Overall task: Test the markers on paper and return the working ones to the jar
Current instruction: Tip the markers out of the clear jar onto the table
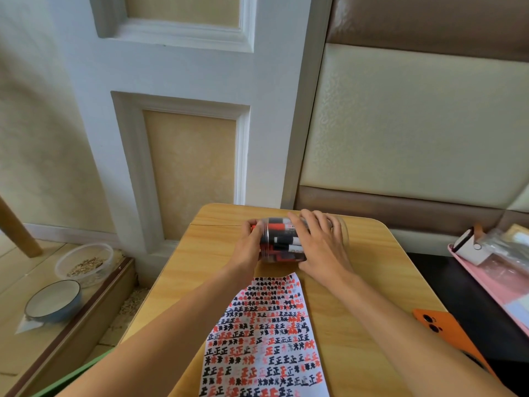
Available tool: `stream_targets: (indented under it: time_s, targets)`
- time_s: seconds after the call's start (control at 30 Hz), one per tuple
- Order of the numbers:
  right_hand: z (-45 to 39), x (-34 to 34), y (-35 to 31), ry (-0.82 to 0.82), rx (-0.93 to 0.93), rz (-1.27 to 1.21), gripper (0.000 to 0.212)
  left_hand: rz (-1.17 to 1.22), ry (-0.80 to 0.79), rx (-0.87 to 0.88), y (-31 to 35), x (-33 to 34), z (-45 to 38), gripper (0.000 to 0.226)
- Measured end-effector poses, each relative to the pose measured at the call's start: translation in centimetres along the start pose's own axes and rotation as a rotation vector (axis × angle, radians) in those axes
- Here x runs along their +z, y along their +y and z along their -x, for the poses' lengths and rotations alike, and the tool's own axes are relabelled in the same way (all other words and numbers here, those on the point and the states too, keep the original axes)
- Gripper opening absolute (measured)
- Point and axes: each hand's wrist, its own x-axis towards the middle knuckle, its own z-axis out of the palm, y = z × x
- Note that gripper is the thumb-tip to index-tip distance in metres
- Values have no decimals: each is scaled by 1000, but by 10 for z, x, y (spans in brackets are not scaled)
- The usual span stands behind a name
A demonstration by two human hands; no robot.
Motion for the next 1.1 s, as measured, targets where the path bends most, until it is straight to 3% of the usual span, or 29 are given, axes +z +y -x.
stream_targets:
  time_s: [0.17, 0.37, 0.47, 0.57, 0.77, 1.0, 1.1]
  targets:
    - [2, -5, 8, -13, -3, -2, 109, -78, -59, 79, 0, -6, -6, 24]
    - [6, -5, 19, -24, 9, 26, 113, -103, 133, 68, -6, -10, -14, 24]
    - [5, -4, 13, -25, 7, 13, 111, -216, 42, 120, -10, -8, -14, 36]
    - [3, -1, 9, -19, 24, -29, 108, -181, -10, 212, -9, -3, -12, 34]
    - [4, 3, 9, -12, 38, -69, 108, -560, 260, 442, -23, -2, -23, 33]
    - [8, 3, 35, -71, 67, -26, 109, -593, 389, 369, -22, -33, -41, 41]
    - [7, 3, 40, -97, 67, -13, 110, -611, 266, 333, -19, -40, -39, 39]
